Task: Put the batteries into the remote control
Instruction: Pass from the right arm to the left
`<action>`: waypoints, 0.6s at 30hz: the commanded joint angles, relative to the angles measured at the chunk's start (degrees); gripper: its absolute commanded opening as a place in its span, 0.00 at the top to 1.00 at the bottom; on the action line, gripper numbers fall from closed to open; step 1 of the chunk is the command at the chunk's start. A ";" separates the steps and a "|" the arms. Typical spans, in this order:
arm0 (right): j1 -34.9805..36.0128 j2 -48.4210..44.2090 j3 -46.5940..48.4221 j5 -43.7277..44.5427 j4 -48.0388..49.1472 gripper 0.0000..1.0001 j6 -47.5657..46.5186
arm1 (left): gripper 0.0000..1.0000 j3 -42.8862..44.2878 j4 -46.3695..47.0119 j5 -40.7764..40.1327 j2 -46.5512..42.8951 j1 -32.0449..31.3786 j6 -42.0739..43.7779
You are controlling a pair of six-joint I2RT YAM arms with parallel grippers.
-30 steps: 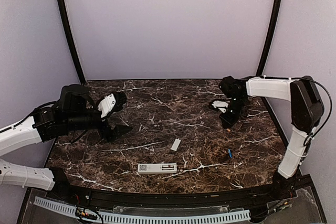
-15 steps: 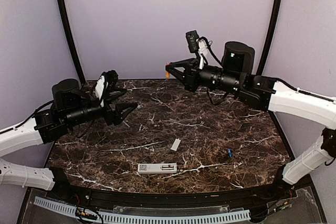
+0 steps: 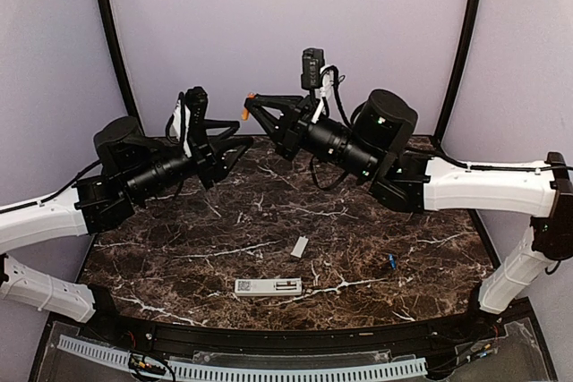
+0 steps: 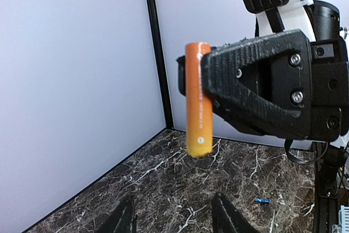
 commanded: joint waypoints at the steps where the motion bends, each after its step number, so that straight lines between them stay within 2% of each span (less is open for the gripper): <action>1: 0.56 0.04 -1.46 1.85 4.02 1.00 0.46 | 0.54 2.48 4.58 -0.85 1.37 -0.24 -0.37; 9: 0.63 0.62 -1.53 1.96 2.47 1.00 -0.42 | 0.55 4.48 3.57 0.77 2.76 -0.51 1.35; 14: 0.66 1.13 -1.07 2.40 1.08 1.00 -1.55 | 0.64 4.71 3.11 0.52 2.55 -0.83 2.70; 18: 0.66 1.60 -0.80 2.40 0.27 1.00 -2.03 | 0.65 4.89 2.61 0.33 2.43 -0.87 3.73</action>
